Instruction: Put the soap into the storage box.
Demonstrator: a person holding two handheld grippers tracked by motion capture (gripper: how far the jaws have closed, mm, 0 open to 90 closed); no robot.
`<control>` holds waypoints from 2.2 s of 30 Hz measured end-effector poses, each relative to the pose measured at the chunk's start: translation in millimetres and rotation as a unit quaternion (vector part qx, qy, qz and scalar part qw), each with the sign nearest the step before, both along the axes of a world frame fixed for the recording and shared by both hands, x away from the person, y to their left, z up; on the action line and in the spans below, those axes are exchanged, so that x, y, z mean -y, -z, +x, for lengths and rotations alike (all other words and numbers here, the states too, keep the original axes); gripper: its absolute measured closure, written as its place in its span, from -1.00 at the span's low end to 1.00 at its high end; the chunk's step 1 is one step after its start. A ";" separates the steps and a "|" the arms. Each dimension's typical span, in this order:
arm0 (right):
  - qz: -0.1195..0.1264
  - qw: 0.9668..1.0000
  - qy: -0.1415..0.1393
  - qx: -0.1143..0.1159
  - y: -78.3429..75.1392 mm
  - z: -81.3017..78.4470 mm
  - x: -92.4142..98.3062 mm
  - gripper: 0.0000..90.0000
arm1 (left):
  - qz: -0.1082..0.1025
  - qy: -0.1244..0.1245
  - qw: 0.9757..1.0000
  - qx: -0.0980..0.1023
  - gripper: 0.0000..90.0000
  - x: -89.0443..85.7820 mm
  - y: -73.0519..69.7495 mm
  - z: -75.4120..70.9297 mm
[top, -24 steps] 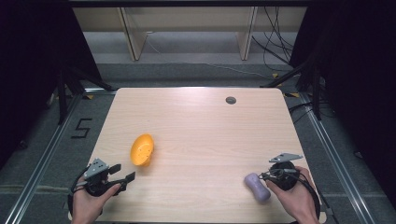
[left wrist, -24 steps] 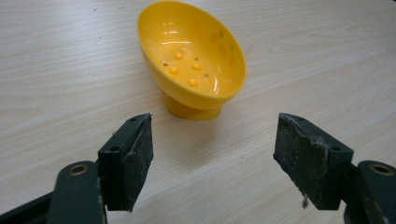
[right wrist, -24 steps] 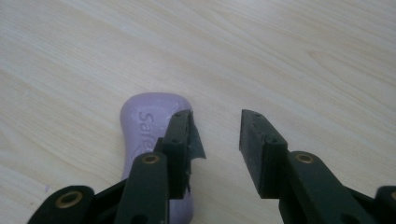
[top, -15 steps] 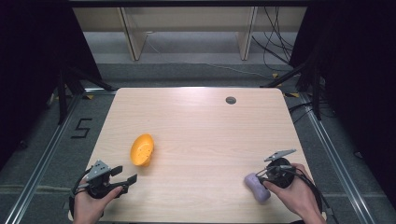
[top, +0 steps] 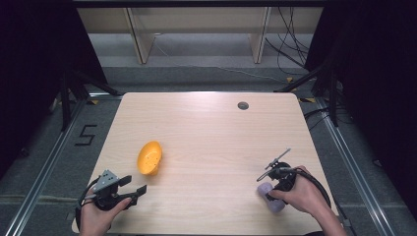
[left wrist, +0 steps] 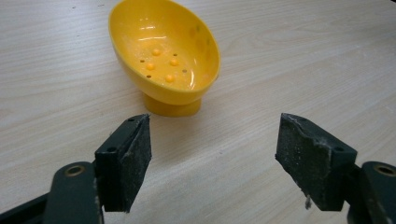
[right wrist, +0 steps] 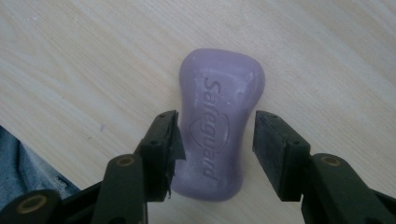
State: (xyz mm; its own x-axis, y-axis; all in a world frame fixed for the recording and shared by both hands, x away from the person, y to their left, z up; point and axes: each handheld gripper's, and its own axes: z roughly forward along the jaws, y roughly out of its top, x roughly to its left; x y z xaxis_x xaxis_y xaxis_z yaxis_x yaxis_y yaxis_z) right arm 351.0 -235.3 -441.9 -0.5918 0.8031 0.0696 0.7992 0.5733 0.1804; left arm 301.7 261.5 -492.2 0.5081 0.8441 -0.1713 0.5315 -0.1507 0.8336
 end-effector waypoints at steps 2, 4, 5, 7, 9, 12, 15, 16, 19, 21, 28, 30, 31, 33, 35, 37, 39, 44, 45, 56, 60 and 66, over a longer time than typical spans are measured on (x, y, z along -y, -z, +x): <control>-0.001 1.000 0.008 -0.009 3.6 2.8 -3.7 0.12 | -0.002 -0.003 1.000 -0.002 -0.42 1.1 0.1 -0.8; -0.014 1.000 0.010 -0.020 5.5 5.7 -5.2 0.12 | -0.004 -0.001 1.000 0.000 -0.43 2.4 0.7 -0.9; -0.011 1.000 0.012 -0.023 6.2 5.8 -5.9 0.12 | -0.008 -0.002 1.000 -0.003 -0.43 2.7 1.0 -1.0; -0.020 0.999 0.016 -0.029 7.4 7.5 -6.3 0.11 | -0.006 -0.004 1.000 -0.003 -0.43 2.7 0.9 -1.2; -0.022 0.999 0.020 -0.033 8.9 8.9 -7.0 0.11 | -0.005 -0.007 1.000 -0.001 -0.43 3.1 0.7 -1.5; -0.026 0.999 0.008 -0.035 11.5 12.4 -6.0 0.06 | -0.005 -0.006 1.000 -0.001 -0.43 3.2 0.9 -1.2; -0.025 0.998 0.033 -0.043 13.1 12.0 -7.4 0.04 | -0.006 -0.004 1.000 -0.002 -0.43 3.3 1.1 -1.2; -0.024 0.998 0.036 -0.042 14.9 12.3 -7.6 0.03 | 0.000 0.000 1.000 0.001 -0.44 2.7 0.7 -1.0; -0.026 0.998 0.030 -0.048 17.5 14.0 -7.0 0.02 | -0.001 0.001 1.000 0.001 -0.44 3.4 0.8 -1.0; -0.027 0.998 0.033 -0.050 18.3 13.5 -7.5 0.02 | 0.003 0.000 1.000 -0.003 -0.44 3.7 0.2 -1.4; -0.039 0.997 0.031 -0.059 26.7 14.7 -11.3 0.06 | 0.001 0.003 1.000 -0.003 -0.44 4.3 1.1 -1.1; -0.037 0.997 0.027 -0.060 27.9 14.6 -11.6 0.07 | -0.005 0.000 1.000 -0.005 -0.44 4.5 1.4 -1.0; -0.039 0.997 0.026 -0.059 28.2 15.6 -11.7 0.07 | -0.005 0.001 1.000 -0.004 -0.44 4.3 1.3 -0.9; -0.040 0.997 0.026 -0.056 29.1 15.6 -12.3 0.08 | -0.004 0.001 1.000 -0.004 -0.44 4.2 1.4 -0.8; -0.040 0.998 0.015 -0.056 29.4 15.8 -11.5 0.10 | -0.002 -0.003 1.000 -0.006 -0.44 4.7 1.5 -1.4; -0.041 0.997 0.022 -0.058 29.6 14.9 -13.0 0.10 | 0.001 -0.001 1.000 -0.003 -0.44 4.7 1.3 -1.3; -0.041 0.997 0.019 -0.060 29.8 15.7 -12.1 0.11 | 0.002 0.001 1.000 -0.002 -0.44 4.4 1.1 -1.2; -0.042 0.997 0.019 -0.059 29.8 15.1 -12.7 0.11 | 0.002 0.003 1.000 -0.001 -0.44 4.3 1.6 -0.8; -0.041 0.997 0.020 -0.057 30.0 14.9 -12.8 0.11 | 0.002 0.003 1.000 -0.001 -0.44 4.3 1.6 -0.8; -0.050 0.998 0.009 -0.047 29.7 11.8 -15.5 0.11 | -0.001 0.005 1.000 -0.007 -0.44 5.2 2.3 -0.8; -0.057 0.998 -0.003 -0.033 27.8 4.2 -19.9 0.11 | 0.000 0.003 1.000 -0.005 -0.43 4.9 1.3 -1.5; -0.066 0.997 -0.045 0.023 27.0 -9.3 -22.3 0.12 | -0.005 0.007 1.000 -0.007 -0.43 6.3 2.1 -0.9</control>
State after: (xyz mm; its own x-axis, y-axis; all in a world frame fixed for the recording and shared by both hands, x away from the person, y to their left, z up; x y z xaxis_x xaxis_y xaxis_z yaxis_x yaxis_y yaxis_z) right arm 341.7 -213.0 -469.0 -0.6613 0.7476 -0.0621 0.7367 0.6628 0.1341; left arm 300.8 255.2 -494.3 0.5169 0.8353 -0.1874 0.5409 -0.1490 0.8278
